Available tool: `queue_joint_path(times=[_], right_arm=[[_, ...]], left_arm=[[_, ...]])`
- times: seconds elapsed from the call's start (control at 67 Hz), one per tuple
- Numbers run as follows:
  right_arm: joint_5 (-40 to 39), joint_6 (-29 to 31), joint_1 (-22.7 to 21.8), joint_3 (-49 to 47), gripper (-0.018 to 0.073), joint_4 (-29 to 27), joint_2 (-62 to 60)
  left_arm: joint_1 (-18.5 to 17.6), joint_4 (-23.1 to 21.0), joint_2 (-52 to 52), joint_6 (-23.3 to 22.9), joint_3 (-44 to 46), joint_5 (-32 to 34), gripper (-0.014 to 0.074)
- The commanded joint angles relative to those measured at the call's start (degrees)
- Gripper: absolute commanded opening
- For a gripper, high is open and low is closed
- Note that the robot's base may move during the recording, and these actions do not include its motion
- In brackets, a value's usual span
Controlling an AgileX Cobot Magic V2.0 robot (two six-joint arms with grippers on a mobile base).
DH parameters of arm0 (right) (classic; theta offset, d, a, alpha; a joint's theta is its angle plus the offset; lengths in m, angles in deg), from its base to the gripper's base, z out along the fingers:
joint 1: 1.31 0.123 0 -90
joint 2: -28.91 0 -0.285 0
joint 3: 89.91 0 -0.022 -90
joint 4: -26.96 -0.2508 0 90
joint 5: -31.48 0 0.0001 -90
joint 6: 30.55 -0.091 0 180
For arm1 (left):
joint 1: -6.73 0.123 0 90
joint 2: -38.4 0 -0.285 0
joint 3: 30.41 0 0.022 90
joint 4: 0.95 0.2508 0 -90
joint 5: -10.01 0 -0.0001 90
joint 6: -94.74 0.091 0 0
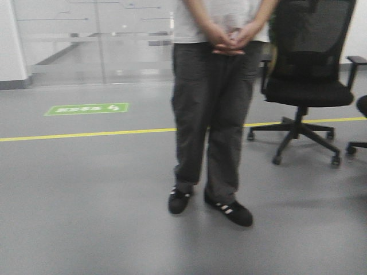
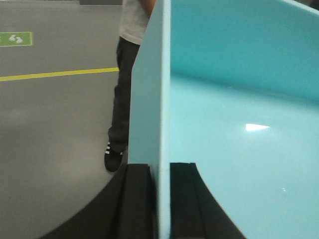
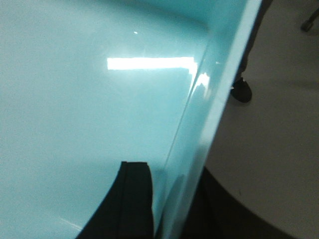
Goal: Fetch blue bin and place on conveyor start
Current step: 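Carry the bin with both grippers while driving across the floor, then drive up to the red conveyor holding the bin above the belt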
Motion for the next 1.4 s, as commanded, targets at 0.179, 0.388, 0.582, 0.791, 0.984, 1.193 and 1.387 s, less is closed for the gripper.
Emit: queue_joint_path(times=[0.179,0.388,0.582,0.791,0.984,1.193,1.387], right_arm=[[-1.7,1.5,-0.3,-0.5,-0.0152,0.7,-0.6],[-1.8,1.5,-0.3,-0.5,-0.0152,0.7,-0.6],[-1.8,1.5,-0.3,-0.5,-0.0152,0.7,-0.6],[-1.8,1.5,-0.3,-0.5,-0.0152,0.7,-0.6],[-1.8,1.5,-0.3,-0.5,-0.0152,0.7,-0.6],[-1.9,1.5,-0.3,-0.5,-0.0152,0.7,-0.6],[-2.6,1.5,-0.3,-0.5,-0.0152,0.7,-0.6]], left_arm=[[-0.3,-2.2,0.8,-0.9,0.9,3.8,-0.0111],[-0.3,-2.2,0.8,-0.9,0.9,3.8,-0.0111],[-0.3,-2.2,0.8,-0.9,0.9,3.8,-0.0111],[-0.3,-2.2,0.8,-0.9,0.9,3.8,-0.0111],[-0.3,-2.2,0.8,-0.9,0.9,3.8,-0.0111],[-0.3,-2.2,0.8,-0.9,0.9,3.8,-0.0111],[-0.3,-2.2,0.8,-0.9,0.9,3.8,-0.0111]])
